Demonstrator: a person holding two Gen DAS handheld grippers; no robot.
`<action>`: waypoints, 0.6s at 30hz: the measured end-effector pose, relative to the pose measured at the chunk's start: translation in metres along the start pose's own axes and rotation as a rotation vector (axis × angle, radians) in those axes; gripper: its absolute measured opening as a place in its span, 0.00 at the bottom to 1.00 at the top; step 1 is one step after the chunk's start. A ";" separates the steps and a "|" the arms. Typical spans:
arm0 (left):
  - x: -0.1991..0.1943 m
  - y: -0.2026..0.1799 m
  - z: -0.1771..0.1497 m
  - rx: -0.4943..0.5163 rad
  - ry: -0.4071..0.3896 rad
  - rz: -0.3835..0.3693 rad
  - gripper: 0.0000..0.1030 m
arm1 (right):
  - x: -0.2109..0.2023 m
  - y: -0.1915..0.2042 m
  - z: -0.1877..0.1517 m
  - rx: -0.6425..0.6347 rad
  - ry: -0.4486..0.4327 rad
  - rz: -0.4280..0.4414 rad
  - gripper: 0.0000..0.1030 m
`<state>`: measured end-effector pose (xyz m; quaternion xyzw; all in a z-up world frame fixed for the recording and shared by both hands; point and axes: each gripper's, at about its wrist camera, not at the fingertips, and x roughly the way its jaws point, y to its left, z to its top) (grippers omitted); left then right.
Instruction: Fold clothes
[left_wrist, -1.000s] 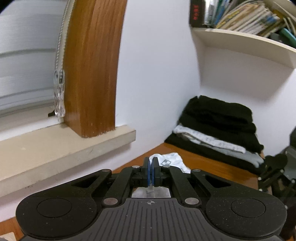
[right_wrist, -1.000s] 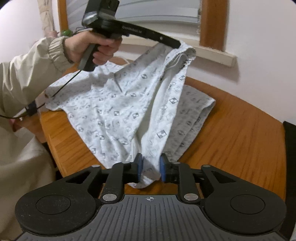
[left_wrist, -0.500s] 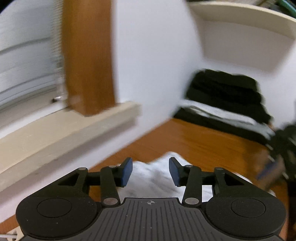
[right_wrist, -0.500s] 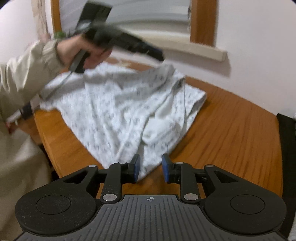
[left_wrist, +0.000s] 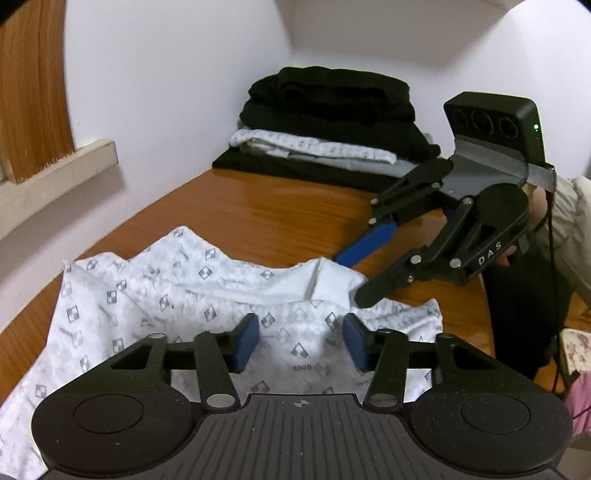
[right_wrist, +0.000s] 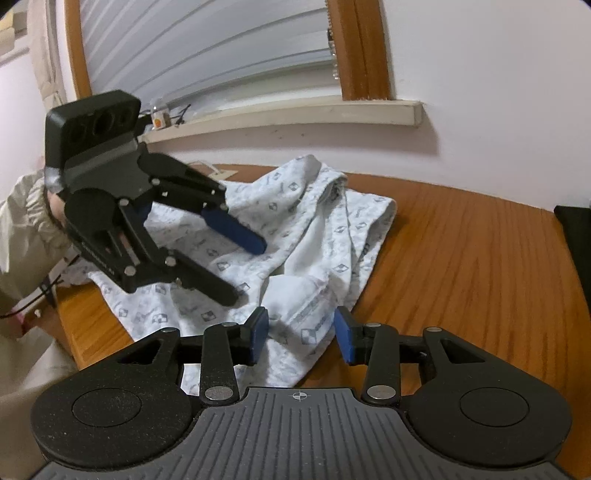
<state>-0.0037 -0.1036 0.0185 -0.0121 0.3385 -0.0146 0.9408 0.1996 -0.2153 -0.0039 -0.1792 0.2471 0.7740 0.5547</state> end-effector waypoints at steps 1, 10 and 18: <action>0.001 0.001 -0.001 -0.003 0.001 -0.010 0.29 | 0.001 0.000 -0.001 0.005 -0.002 0.003 0.40; -0.041 0.004 0.002 -0.048 -0.167 -0.050 0.06 | 0.006 -0.005 -0.006 0.020 -0.014 0.011 0.39; -0.069 0.011 0.001 -0.082 -0.228 -0.054 0.06 | -0.022 0.002 0.000 -0.035 -0.065 0.094 0.02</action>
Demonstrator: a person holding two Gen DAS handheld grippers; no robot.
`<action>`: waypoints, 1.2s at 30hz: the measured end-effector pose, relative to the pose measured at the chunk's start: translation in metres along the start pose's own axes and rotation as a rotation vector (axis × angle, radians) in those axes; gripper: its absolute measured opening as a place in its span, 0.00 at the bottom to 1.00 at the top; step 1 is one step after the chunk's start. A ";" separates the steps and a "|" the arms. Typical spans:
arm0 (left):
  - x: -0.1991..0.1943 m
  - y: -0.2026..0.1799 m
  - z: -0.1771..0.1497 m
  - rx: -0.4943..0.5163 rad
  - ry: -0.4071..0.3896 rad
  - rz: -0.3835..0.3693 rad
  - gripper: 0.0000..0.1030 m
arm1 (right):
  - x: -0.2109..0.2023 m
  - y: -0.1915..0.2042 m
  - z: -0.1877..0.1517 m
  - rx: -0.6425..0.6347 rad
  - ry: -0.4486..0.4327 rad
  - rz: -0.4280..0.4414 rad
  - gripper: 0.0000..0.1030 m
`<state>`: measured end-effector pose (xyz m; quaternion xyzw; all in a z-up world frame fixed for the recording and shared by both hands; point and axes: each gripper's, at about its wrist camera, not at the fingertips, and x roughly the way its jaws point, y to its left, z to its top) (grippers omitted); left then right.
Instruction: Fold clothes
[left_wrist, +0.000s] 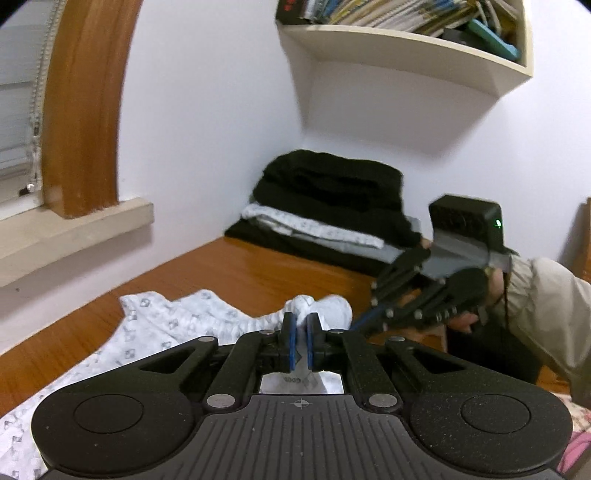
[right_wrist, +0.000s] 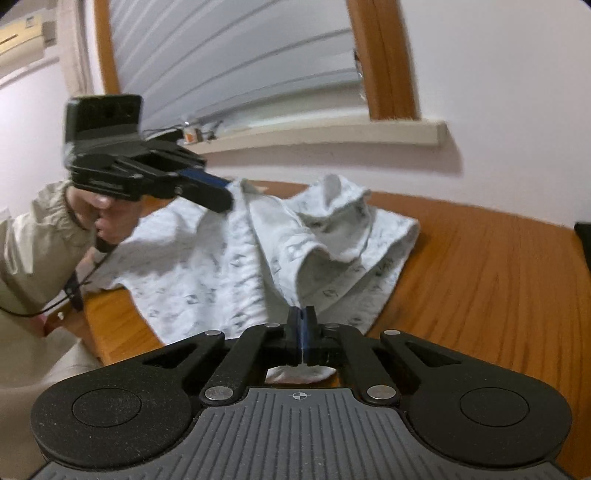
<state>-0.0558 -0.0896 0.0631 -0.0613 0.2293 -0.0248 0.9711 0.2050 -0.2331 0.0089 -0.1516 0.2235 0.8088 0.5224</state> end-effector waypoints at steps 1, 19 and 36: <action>0.001 -0.003 -0.001 0.011 0.017 -0.011 0.07 | -0.003 0.000 0.002 0.006 0.002 0.006 0.02; 0.011 -0.014 -0.030 -0.008 0.099 -0.027 0.15 | 0.030 -0.006 -0.007 0.144 0.069 0.062 0.37; 0.001 0.000 -0.014 -0.072 0.003 0.002 0.02 | 0.004 0.014 0.001 -0.210 0.164 -0.188 0.03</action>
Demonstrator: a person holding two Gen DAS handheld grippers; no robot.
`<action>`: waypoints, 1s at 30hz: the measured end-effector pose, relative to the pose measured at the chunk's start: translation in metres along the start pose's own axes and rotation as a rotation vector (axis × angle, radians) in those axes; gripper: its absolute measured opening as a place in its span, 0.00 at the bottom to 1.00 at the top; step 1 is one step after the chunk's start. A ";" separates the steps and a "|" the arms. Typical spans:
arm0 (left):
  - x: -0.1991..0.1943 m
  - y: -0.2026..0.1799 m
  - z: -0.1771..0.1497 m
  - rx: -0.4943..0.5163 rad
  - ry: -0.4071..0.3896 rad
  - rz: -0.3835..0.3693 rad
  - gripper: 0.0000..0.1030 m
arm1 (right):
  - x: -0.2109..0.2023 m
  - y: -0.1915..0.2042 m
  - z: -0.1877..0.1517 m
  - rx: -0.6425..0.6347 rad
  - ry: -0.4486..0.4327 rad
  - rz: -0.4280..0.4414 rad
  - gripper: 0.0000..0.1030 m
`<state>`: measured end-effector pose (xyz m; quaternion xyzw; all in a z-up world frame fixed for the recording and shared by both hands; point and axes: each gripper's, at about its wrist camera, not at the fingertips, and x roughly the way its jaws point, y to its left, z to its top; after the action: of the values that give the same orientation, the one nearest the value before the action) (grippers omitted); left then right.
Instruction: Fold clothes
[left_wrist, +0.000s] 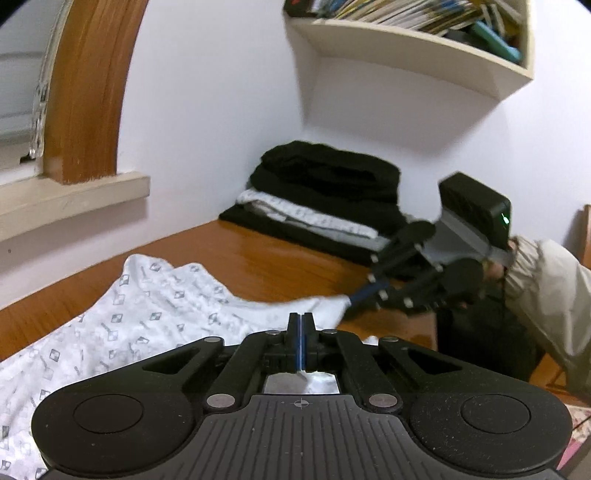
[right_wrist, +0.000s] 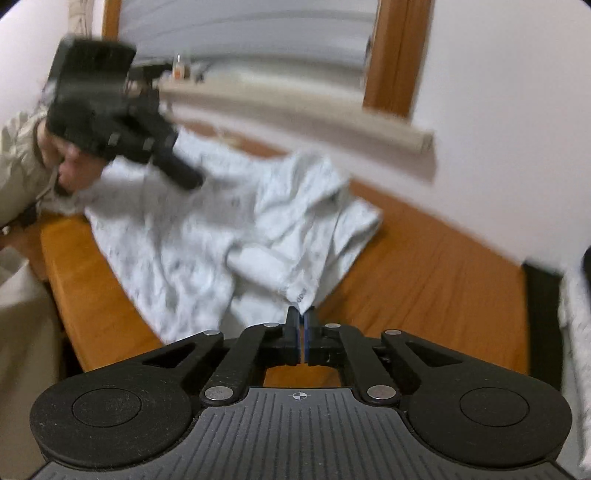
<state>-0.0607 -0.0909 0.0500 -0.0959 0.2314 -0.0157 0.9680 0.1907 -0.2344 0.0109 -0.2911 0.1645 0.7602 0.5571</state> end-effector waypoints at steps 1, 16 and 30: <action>0.003 0.001 0.003 -0.007 0.010 0.005 0.08 | 0.001 -0.001 -0.002 0.018 -0.007 0.003 0.08; 0.039 -0.019 -0.012 0.063 0.076 0.068 0.09 | 0.015 -0.020 -0.007 0.372 -0.134 0.048 0.40; -0.012 0.006 0.002 -0.081 -0.145 0.023 0.04 | 0.017 -0.015 -0.008 0.338 -0.134 0.120 0.29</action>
<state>-0.0710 -0.0841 0.0563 -0.1333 0.1620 0.0117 0.9777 0.2037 -0.2207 -0.0048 -0.1317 0.2693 0.7712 0.5616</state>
